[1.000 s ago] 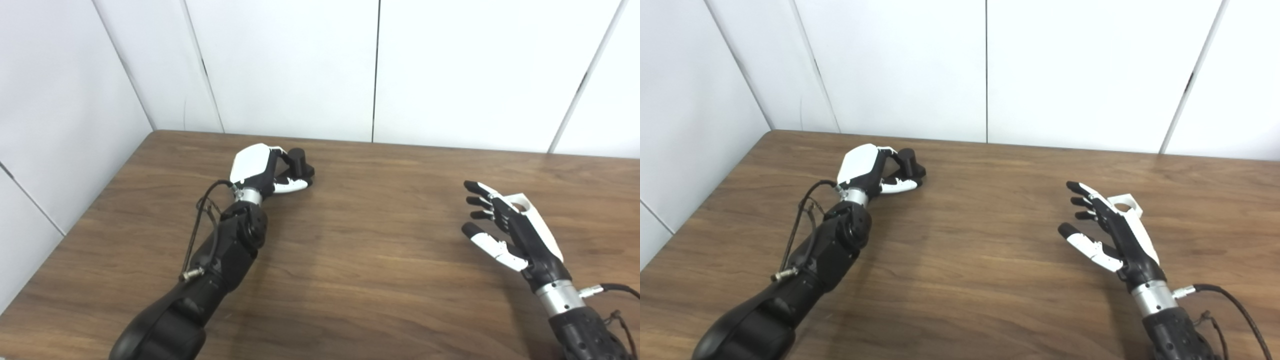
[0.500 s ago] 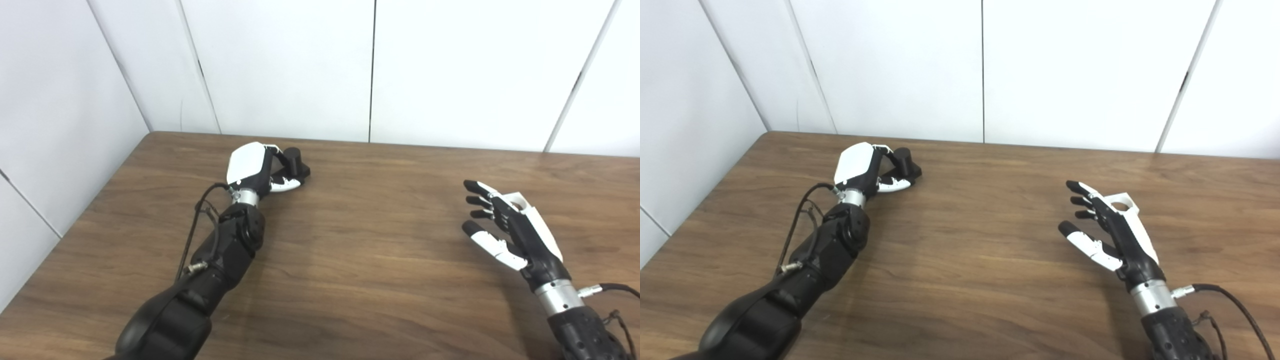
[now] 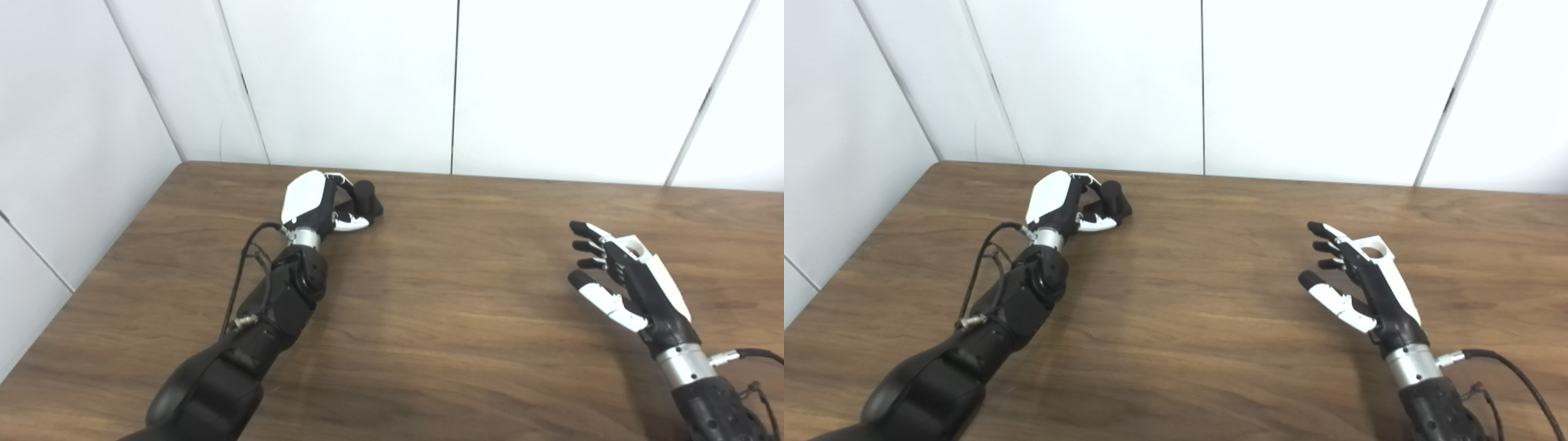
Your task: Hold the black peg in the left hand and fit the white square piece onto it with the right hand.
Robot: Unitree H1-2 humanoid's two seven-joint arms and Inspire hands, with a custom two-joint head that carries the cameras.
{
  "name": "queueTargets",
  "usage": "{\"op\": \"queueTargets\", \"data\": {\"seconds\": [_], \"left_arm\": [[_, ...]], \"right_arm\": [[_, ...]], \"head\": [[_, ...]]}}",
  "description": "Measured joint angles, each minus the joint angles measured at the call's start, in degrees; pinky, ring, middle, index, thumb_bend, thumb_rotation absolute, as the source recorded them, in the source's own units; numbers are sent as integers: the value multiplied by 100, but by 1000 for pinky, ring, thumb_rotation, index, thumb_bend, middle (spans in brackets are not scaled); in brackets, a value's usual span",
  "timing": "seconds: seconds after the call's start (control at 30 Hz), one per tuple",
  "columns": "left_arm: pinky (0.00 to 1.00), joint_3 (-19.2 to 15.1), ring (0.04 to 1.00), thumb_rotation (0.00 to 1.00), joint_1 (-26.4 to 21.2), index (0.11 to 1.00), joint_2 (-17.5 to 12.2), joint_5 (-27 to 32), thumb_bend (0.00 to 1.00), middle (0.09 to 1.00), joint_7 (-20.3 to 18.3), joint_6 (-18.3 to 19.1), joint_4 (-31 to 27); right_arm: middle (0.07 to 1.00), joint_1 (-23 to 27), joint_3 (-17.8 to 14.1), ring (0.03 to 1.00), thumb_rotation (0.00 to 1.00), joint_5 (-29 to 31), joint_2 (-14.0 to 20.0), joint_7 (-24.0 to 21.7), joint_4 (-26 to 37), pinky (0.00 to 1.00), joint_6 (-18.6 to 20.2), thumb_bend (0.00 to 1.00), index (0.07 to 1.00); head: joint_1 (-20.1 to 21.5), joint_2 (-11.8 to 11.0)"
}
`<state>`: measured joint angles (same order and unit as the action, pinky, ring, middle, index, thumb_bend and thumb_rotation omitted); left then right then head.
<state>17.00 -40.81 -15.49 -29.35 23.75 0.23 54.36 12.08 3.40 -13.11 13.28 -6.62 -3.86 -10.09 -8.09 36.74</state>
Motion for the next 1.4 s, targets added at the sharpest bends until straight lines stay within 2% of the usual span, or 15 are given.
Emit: {"op": "queueTargets", "data": {"seconds": [0.3, 0.43, 0.67, 0.97, 1.13, 1.4], "left_arm": [[686, 145, 804, 85, 203, 489, -90, 67, 513, 801, -473, 170, -659], [676, 271, 801, 86, 390, 489, -113, 67, 512, 803, -822, 307, -1201], [688, 415, 809, 85, 763, 487, -132, 61, 514, 805, -1164, 339, -2073], [693, 471, 812, 85, 1251, 488, -131, 59, 515, 806, -1729, 426, -3141], [654, 614, 789, 87, 1487, 490, -149, -97, 515, 804, -1922, 450, -3649], [680, 700, 788, 85, 1902, 491, -126, -172, 516, 800, -2165, 466, -4356]], "right_arm": [[894, -1, -30, 844, 750, -33, 0, 7, 31, 746, 1, 640, 866], [894, -7, -52, 845, 746, -44, 0, 9, 123, 751, 3, 633, 867], [892, -5, -85, 842, 741, -39, 1, 10, 141, 750, 5, 641, 864], [902, 1, -182, 853, 750, 12, -1, 10, 143, 759, 56, 660, 869], [906, 4, -240, 860, 747, 45, 5, 10, 148, 768, 97, 662, 873], [905, 11, -271, 858, 761, 44, 11, 10, 243, 757, 248, 675, 875]], "head": [[228, 35], [299, 44], [387, 53], [562, 123], [624, 149], [685, 167]]}}
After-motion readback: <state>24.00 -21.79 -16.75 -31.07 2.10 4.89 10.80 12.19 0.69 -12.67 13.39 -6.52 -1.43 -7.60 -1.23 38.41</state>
